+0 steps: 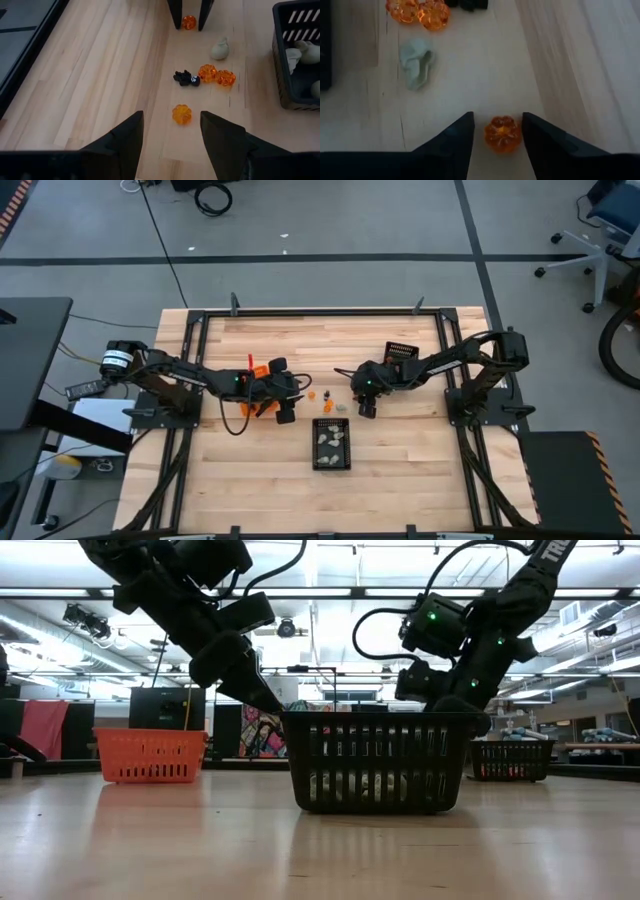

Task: Sort Halloween decoration
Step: Put the orange pumpkin toy into the top black bin

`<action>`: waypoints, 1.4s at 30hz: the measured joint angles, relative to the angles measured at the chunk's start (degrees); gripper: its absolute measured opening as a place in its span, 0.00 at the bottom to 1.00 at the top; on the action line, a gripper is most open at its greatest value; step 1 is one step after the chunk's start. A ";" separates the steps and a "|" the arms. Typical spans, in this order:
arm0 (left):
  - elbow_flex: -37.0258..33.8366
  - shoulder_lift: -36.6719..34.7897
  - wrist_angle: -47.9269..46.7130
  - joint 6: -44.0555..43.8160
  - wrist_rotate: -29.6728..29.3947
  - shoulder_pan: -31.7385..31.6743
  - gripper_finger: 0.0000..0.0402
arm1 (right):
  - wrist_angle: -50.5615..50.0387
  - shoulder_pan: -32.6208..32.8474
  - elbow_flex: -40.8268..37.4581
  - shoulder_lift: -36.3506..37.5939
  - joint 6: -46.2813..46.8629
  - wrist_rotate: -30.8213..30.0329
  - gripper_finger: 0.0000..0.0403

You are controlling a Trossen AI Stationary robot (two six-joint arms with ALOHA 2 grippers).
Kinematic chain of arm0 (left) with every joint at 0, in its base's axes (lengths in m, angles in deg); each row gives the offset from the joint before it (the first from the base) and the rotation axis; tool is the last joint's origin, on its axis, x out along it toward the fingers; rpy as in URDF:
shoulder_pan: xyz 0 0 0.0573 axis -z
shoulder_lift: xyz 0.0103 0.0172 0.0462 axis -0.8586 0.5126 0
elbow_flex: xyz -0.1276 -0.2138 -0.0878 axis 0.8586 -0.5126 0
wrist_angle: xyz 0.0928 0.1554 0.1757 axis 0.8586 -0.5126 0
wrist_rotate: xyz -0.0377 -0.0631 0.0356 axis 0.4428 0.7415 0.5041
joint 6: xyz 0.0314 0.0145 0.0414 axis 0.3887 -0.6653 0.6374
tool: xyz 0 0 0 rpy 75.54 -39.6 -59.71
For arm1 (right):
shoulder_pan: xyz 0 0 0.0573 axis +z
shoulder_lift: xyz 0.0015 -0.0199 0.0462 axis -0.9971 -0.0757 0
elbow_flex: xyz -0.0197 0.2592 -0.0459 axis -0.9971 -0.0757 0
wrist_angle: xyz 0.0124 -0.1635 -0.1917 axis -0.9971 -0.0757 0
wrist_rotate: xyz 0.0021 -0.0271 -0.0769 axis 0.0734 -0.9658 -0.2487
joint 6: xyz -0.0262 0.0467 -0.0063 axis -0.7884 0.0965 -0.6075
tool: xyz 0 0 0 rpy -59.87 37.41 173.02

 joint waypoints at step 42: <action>0.00 0.00 -0.05 0.04 0.02 0.00 0.51 | -32.71 6.21 16.09 1.91 -3.69 -15.68 0.24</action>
